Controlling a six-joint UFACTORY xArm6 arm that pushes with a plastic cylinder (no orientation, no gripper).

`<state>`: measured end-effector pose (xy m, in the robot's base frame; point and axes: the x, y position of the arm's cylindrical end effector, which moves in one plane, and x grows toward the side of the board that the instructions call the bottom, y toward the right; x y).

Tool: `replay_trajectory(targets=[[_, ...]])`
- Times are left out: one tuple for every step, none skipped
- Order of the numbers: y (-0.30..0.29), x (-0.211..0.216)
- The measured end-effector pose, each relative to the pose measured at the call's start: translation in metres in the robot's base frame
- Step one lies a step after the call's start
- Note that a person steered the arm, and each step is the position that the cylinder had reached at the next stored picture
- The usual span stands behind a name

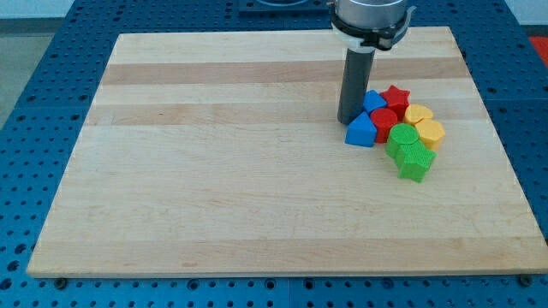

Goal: Move the heart to the top right of the board

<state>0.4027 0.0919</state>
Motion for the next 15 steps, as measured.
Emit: replay_trajectory(targets=[[-0.009, 0.0], [-0.053, 0.001], [-0.072, 0.039], [-0.069, 0.104], [-0.041, 0.155], [0.027, 0.165], [0.083, 0.158], [0.12, 0.144], [0.122, 0.115], [0.119, 0.089], [0.117, 0.065], [0.104, 0.043], [0.091, 0.027], [0.088, 0.018], [0.087, -0.003]])
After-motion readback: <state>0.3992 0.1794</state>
